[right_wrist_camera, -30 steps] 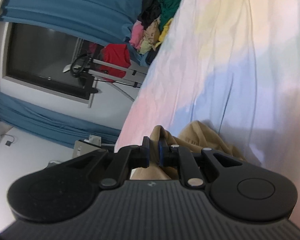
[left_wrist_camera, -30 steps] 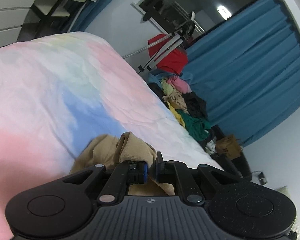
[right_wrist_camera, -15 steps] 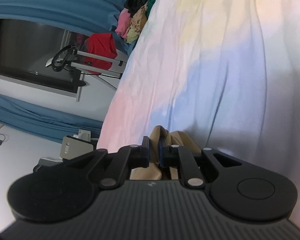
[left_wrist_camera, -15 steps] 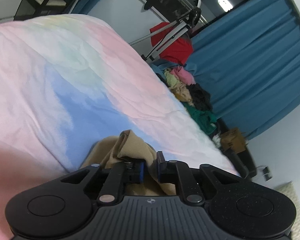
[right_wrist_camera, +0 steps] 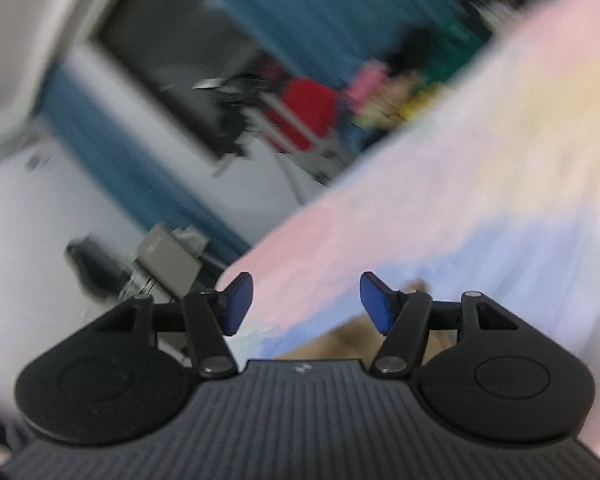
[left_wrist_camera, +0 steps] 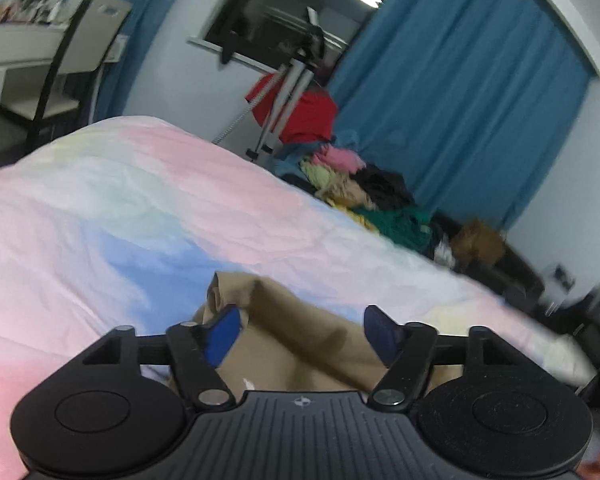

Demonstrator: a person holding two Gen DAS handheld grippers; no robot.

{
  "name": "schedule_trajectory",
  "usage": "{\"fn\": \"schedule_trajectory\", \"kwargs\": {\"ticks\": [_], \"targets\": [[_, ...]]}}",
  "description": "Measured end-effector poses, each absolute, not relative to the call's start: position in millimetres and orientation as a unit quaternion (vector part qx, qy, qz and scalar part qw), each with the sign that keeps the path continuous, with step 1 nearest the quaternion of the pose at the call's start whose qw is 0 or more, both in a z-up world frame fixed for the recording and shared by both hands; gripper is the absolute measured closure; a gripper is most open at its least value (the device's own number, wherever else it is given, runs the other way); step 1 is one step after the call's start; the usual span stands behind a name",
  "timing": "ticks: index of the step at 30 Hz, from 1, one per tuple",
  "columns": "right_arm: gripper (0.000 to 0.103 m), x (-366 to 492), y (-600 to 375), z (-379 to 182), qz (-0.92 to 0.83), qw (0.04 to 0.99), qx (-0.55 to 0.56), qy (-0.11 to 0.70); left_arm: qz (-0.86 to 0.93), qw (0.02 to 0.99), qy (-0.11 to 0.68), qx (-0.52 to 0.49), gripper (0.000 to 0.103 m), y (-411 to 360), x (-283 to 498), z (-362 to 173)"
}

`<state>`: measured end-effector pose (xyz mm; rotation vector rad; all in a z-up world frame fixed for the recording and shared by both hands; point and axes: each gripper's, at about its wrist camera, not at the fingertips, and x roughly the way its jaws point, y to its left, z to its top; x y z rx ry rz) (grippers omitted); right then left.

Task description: Fold clothes

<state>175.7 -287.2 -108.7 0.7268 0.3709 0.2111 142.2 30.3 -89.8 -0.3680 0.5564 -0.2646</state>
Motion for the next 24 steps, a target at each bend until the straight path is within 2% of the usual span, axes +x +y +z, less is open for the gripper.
{"fn": "schedule_trajectory", "kwargs": {"ticks": [1, 3, 5, 6, 11, 24], "targets": [[0.042, 173.9, -280.4, -104.5, 0.12, 0.917, 0.333, 0.183, -0.131, 0.937, 0.276, -0.169, 0.032, 27.9, 140.0, -90.5], [0.061, 175.7, -268.1, -105.4, 0.135, 0.919, 0.302, 0.214, -0.131, 0.94, 0.279, -0.147, 0.032, 22.9, 133.7, -91.6], [0.075, 180.0, -257.5, -111.3, 0.14, 0.917, 0.276, 0.254, -0.132, 0.942, 0.283, -0.124, 0.032, 17.1, 130.9, -93.7], [0.077, 182.9, -254.6, -116.7, 0.136, 0.916, 0.265, 0.27, -0.131, 0.943, 0.284, -0.114, 0.032, 14.6, 131.0, -95.1], [0.078, 200.3, -246.8, -142.9, 0.102, 0.914, 0.212, 0.33, -0.111, 0.947, 0.291, -0.073, 0.032, 3.8, 144.9, -106.0], [0.08, 243.8, -248.8, -167.0, 0.048, 0.929, 0.189, 0.314, -0.097, 0.944, 0.314, -0.032, 0.032, -0.2, 182.8, -125.7]]}}
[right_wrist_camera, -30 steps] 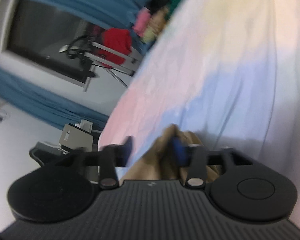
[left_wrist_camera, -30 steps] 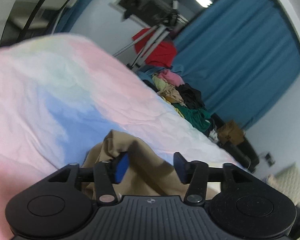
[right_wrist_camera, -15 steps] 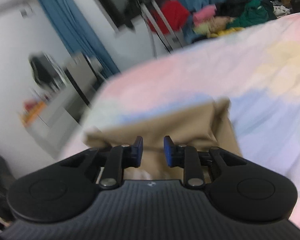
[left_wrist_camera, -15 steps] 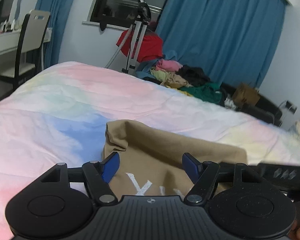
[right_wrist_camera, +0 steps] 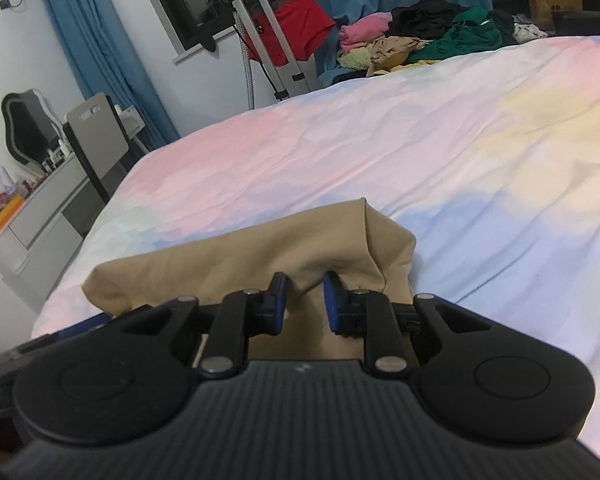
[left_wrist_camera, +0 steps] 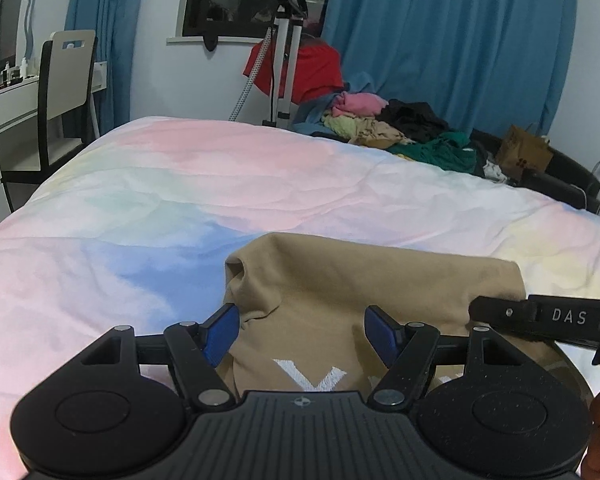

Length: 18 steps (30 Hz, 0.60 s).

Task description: Fold clothes

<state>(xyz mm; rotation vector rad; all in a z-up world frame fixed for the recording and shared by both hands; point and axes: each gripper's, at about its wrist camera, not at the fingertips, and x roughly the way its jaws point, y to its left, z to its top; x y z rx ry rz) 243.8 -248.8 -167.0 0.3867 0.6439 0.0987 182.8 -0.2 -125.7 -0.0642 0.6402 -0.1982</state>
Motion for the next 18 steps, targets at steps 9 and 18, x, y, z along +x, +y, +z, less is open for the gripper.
{"fn": "schedule_trajectory", "kwargs": {"ticks": [9, 18], "targets": [[0.078, 205.1, -244.3, -151.2, 0.053, 0.935, 0.161, 0.311, -0.112, 0.948, 0.296, -0.017, 0.031, 1.8, 136.7, -116.2], [0.078, 187.0, -235.5, -150.3, 0.055, 0.93, 0.134, 0.338, -0.093, 0.949, 0.3, -0.03, 0.03, 7.7, 112.6, -125.6]]}}
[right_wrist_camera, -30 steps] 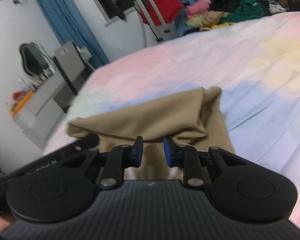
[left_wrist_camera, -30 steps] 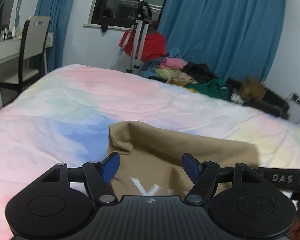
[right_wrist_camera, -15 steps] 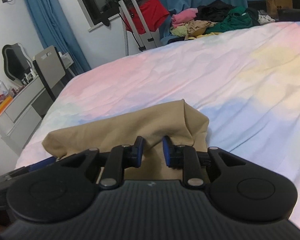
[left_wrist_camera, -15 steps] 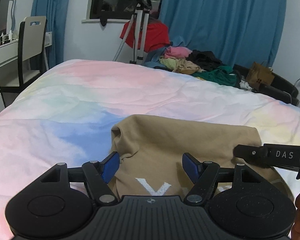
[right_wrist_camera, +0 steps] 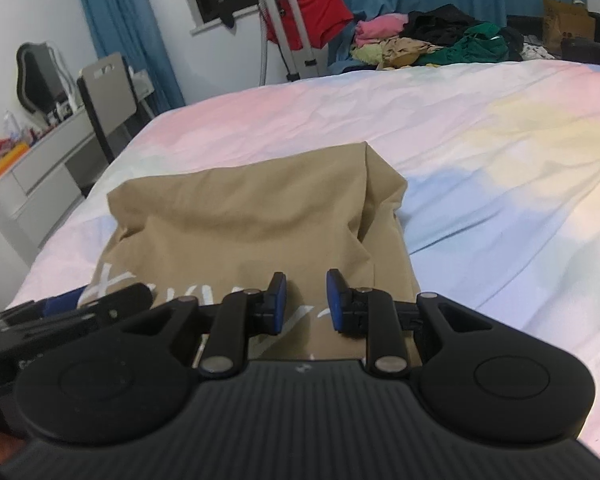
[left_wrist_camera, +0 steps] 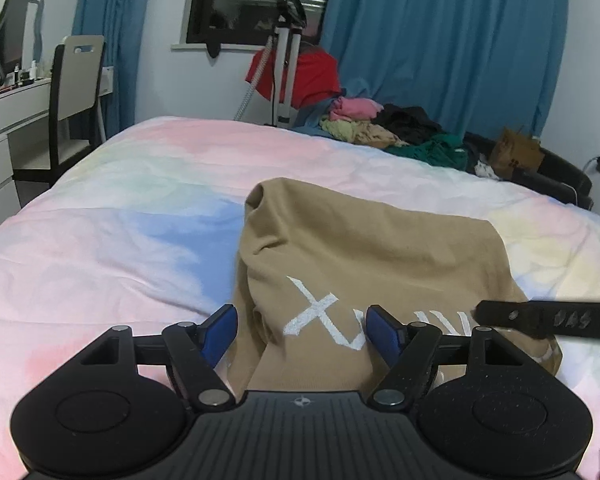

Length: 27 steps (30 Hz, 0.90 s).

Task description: Fold clothes

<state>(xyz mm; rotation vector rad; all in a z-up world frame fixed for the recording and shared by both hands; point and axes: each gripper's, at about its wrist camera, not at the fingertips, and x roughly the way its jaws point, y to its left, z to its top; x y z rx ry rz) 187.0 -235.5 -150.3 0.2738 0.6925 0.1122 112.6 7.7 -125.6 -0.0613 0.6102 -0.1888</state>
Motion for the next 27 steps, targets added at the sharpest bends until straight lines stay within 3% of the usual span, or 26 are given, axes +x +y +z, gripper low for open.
{"fn": "schedule_trajectory", "kwargs": {"ticks": [4, 15, 22, 27], "targets": [[0.078, 187.1, -244.4, -134.6, 0.062, 0.921, 0.163, 0.348, -0.09, 0.952, 0.291, -0.016, 0.028, 7.2, 106.0, -123.5], [0.078, 189.9, -236.2, -75.8, 0.076, 0.899, 0.074, 0.426, -0.076, 0.955, 0.286, -0.018, 0.026, 18.1, 65.9, -114.2], [0.077, 177.4, -239.3, -64.1, 0.089, 0.914, 0.093, 0.384, -0.076, 0.958, 0.276, -0.031, 0.025, 18.3, 58.6, -107.1], [0.076, 169.2, -258.8, -92.8, 0.078, 0.921, 0.168, 0.342, -0.085, 0.962, 0.256, -0.048, 0.025, 19.2, 59.0, -99.5]]}}
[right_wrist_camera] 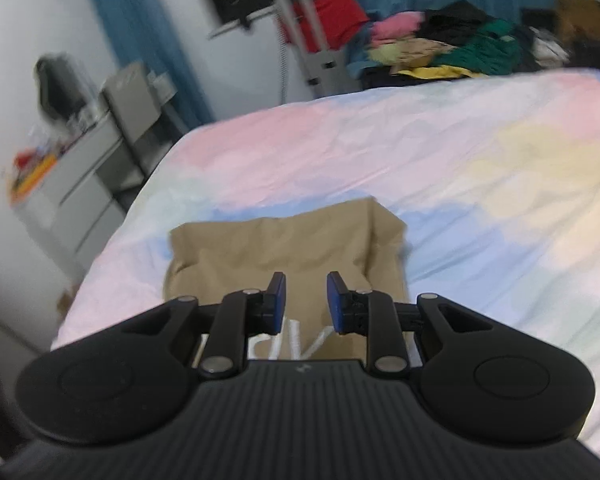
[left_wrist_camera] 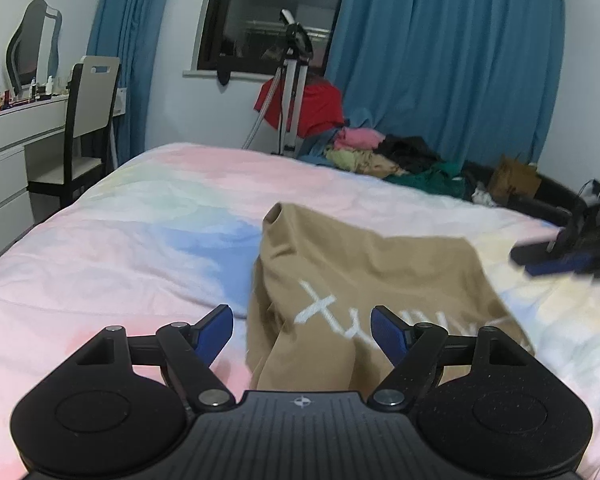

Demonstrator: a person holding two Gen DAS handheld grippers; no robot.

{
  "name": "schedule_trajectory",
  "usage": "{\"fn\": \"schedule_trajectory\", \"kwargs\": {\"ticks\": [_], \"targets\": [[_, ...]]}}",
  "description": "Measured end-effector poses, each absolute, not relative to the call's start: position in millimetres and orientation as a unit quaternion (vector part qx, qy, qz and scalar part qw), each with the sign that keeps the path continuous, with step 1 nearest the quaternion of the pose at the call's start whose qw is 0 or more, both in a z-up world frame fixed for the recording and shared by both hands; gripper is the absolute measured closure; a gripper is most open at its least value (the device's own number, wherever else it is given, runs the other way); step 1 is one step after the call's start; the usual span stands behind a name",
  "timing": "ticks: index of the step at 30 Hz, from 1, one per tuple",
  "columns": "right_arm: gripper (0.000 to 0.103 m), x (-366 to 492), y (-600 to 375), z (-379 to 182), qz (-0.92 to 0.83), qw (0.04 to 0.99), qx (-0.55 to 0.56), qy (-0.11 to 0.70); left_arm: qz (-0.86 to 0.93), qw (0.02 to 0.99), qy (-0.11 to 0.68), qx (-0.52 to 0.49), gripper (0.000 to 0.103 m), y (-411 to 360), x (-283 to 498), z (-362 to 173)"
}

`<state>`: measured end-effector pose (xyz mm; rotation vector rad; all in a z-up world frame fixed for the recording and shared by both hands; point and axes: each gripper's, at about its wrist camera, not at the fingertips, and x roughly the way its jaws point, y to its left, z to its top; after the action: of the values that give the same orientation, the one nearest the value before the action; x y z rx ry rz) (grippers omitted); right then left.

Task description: Fold clothes

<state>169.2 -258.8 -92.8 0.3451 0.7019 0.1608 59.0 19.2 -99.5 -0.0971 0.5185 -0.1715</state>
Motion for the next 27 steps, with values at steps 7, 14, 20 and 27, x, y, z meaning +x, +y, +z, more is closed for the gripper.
{"fn": "schedule_trajectory", "kwargs": {"ticks": [7, 14, 20, 27], "targets": [[0.076, 166.4, -273.9, -150.5, 0.06, 0.924, 0.217, 0.309, -0.089, 0.954, 0.282, -0.052, 0.025, 10.6, 71.5, -107.5], [0.077, 177.3, -251.4, -176.7, 0.038, 0.926, 0.158, 0.341, -0.073, 0.922, 0.366, -0.108, 0.023, 21.8, 93.1, -131.5], [0.077, 180.6, -238.5, -184.2, 0.025, 0.93, 0.123, 0.347, -0.07, 0.912, 0.376, -0.145, 0.025, 29.8, 93.2, -127.7], [0.077, 176.9, -242.5, -181.2, 0.019, 0.927, 0.14, 0.348, -0.12, 0.869, 0.39, -0.281, 0.026, 45.0, 64.3, -92.1]]}}
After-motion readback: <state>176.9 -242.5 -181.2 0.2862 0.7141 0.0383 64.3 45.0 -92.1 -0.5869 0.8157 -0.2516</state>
